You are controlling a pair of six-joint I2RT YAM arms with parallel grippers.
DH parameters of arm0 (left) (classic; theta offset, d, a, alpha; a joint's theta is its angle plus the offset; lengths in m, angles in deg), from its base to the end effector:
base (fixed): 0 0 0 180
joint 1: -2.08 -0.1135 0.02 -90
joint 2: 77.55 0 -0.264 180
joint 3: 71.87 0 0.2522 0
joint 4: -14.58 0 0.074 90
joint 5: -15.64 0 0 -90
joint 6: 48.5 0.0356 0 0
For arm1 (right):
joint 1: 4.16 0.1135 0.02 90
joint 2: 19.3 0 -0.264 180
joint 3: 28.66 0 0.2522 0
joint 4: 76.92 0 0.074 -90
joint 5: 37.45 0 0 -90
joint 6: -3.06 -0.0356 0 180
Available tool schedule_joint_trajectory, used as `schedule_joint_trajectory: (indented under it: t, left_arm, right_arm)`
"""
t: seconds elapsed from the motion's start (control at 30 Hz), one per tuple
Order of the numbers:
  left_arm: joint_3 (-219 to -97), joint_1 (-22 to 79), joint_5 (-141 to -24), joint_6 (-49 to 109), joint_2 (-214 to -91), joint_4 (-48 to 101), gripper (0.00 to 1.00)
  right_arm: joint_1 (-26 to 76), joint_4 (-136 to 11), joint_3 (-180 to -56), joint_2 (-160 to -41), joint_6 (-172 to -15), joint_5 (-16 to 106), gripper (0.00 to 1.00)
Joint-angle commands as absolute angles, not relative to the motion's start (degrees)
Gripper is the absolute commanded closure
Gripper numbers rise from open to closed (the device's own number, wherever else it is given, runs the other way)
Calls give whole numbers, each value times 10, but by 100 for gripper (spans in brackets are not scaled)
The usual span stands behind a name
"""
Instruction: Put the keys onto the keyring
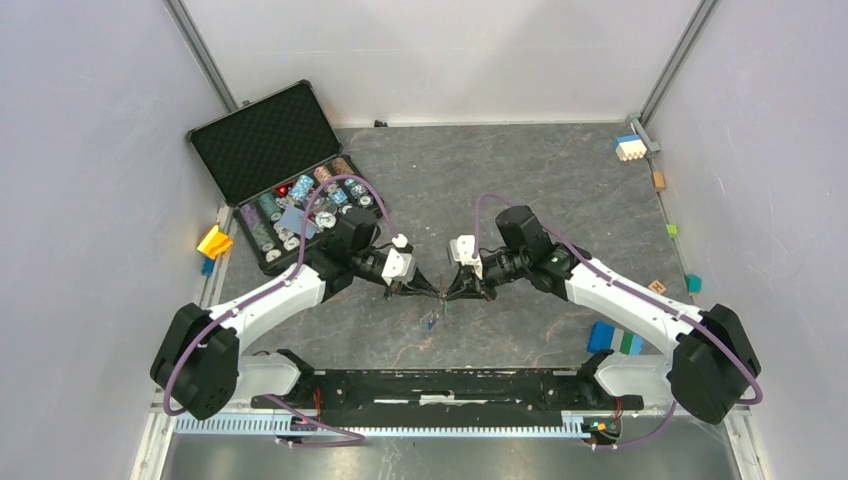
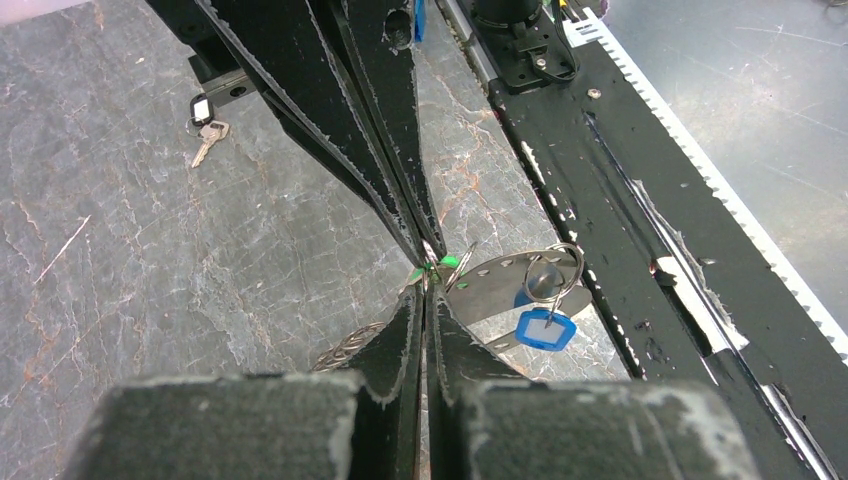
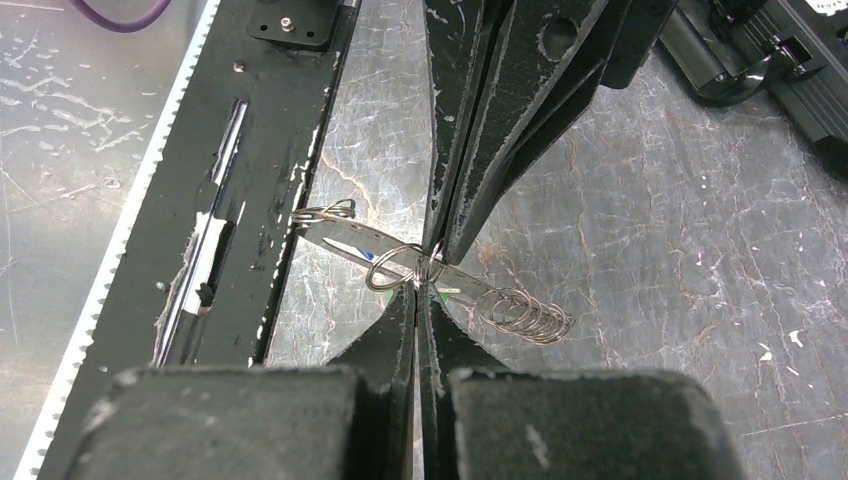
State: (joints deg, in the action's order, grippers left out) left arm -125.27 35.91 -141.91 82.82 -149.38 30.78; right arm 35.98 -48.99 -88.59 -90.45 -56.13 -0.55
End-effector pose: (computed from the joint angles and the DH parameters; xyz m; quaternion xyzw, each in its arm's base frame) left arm 0.1885 -0.1660 0.2348 0.6536 0.4259 -0.4660 0.4175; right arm 0.1774 0.1868 0.2541 -0.6251 0.5466 0.4336 0.3500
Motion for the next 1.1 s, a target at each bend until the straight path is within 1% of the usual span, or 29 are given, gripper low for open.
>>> schedule_joint_trajectory:
  t: [0.0, 1.07]
  left_arm:
    - [-1264, 358, -1420, 816, -1477, 285, 98]
    - [-1252, 357, -1425, 765, -1476, 233, 98]
  right_arm:
    - [363, -509, -890, -909, -569, -12, 100]
    - [362, -508, -876, -911, -563, 17, 100]
